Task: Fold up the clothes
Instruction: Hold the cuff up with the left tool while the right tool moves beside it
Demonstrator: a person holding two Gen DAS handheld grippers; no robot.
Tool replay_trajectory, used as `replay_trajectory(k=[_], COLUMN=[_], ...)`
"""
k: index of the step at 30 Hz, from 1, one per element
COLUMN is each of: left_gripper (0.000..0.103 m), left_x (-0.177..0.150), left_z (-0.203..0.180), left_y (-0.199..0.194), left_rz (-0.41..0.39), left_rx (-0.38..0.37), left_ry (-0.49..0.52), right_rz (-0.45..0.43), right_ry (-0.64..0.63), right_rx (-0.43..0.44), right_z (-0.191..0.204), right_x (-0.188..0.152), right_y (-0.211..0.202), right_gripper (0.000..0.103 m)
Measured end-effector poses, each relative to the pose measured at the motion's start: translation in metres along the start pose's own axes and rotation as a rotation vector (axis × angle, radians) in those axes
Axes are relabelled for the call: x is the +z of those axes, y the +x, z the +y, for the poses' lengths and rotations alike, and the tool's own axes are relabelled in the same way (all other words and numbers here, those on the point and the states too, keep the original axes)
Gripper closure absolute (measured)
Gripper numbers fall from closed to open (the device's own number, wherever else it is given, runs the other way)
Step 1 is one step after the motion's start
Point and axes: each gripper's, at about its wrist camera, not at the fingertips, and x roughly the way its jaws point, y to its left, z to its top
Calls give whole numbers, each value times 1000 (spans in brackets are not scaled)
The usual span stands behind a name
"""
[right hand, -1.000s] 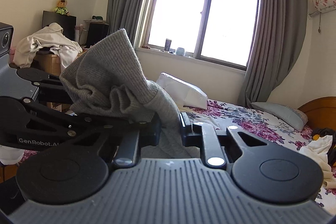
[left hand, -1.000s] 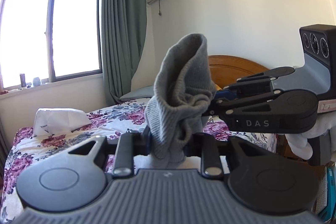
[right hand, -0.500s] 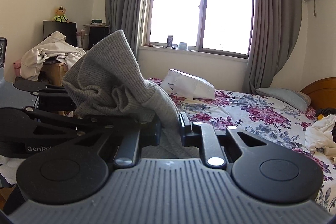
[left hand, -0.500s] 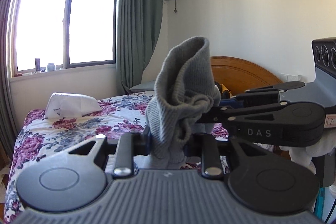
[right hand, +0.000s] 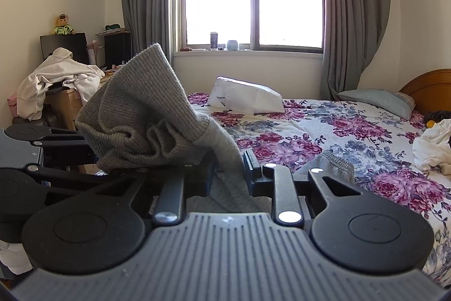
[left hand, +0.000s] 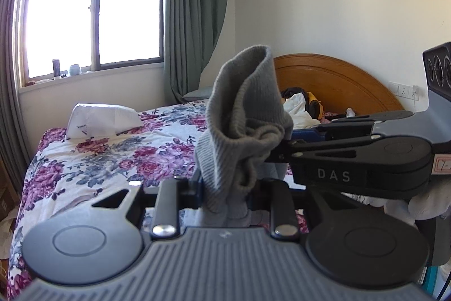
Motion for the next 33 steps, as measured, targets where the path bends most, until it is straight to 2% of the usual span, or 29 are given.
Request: replay_trajectory(k=[8,10,12,20,25,33], left_gripper=[77,77,76,76,76,76], left_x=[-6,-7,-8,-9,-7,2], left_z=[-3,-4,-4,-7,-12,-22], left_y=[-4,-6,-7,-7,-4,0], left_rz=[29,34,41,82,124,155], left_rx=[4,5,1,14,75,204], left_ry=[6,6,0,-11,-7,19], right_rz=[-2,-7,-8,6,24,44], right_ry=[3,-3,-20,-21,1,43], right_rx=[2,1,6,4,12,2], right_z=[-8,-8,-6,-3,-5,-8], right_x=[-12,-14,-17,-22,-24,-21], right_y=[9,10,10,12,17,25], right_gripper=[68,69,81,85,85,94])
